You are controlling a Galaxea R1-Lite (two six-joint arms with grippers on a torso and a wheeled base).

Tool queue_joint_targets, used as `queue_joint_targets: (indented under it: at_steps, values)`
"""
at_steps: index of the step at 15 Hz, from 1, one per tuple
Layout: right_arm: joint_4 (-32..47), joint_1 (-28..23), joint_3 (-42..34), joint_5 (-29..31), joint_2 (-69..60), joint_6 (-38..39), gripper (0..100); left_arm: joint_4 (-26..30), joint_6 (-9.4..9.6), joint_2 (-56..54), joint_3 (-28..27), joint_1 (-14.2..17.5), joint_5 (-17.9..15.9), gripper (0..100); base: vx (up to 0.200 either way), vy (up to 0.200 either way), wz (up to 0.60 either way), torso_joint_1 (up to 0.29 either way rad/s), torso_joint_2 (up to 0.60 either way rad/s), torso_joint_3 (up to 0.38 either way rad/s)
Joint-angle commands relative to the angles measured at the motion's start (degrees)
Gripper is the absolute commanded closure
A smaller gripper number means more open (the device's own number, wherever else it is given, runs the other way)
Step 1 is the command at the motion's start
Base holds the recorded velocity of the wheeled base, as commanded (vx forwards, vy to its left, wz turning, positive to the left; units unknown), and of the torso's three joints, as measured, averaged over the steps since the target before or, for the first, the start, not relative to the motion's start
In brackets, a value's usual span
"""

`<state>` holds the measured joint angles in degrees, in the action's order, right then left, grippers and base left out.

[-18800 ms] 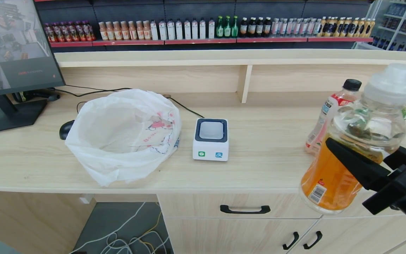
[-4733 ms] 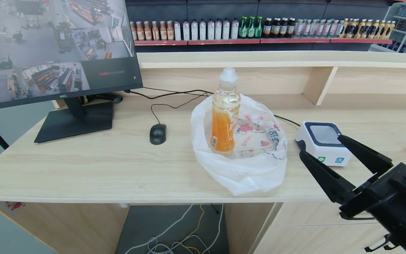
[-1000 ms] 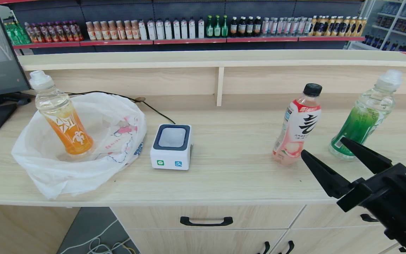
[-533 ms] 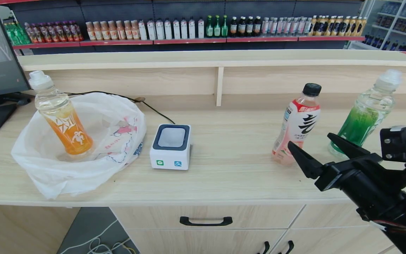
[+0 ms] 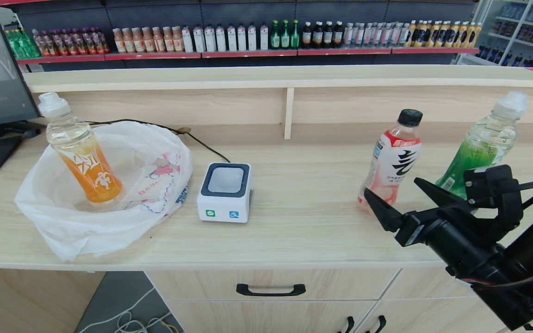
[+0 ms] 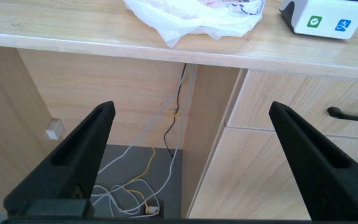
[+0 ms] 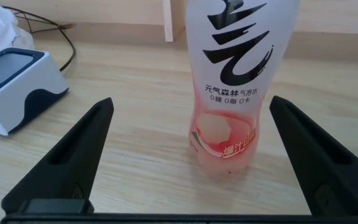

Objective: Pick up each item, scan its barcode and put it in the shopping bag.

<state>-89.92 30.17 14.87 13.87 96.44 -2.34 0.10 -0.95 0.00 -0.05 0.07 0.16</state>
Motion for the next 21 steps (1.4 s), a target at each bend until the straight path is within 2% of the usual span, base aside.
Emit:
queue_joint_targets:
  at_steps: [1, 5, 8, 15, 21]
  values:
    - [-0.08, -1.34, 1.12, 0.01, 2.61, 0.14, 0, -0.01, -0.02, 0.00, 0.05, 0.01, 0.02, 0, 0.000, 0.000, 0.00, 0.000, 0.00, 0.000]
    - [-0.08, -1.96, 3.94, 0.01, 5.16, -0.12, 0, -0.01, -0.02, 0.00, -0.04, 0.01, 0.02, 0, 0.000, 0.000, 0.00, 0.000, 0.00, 0.000]
    - [-0.08, -4.68, 6.31, 0.01, 7.80, -0.56, 0, -0.01, -0.02, 0.00, -0.04, 0.01, 0.02, 0, 0.000, 0.000, 0.00, 0.000, 0.00, 0.000]
    - [-0.08, -5.47, 13.78, 0.10, 12.28, -1.00, 0, -0.01, 0.07, 0.00, 0.05, 0.01, 0.02, 0, 0.000, 0.000, 0.00, 0.000, 0.00, 0.000]
    - [-0.08, -5.91, 14.13, 0.01, 12.72, -0.91, 0, -0.01, -0.02, 0.00, -0.04, 0.01, 0.02, 0, 0.000, 0.000, 0.00, 0.000, 0.00, 0.000]
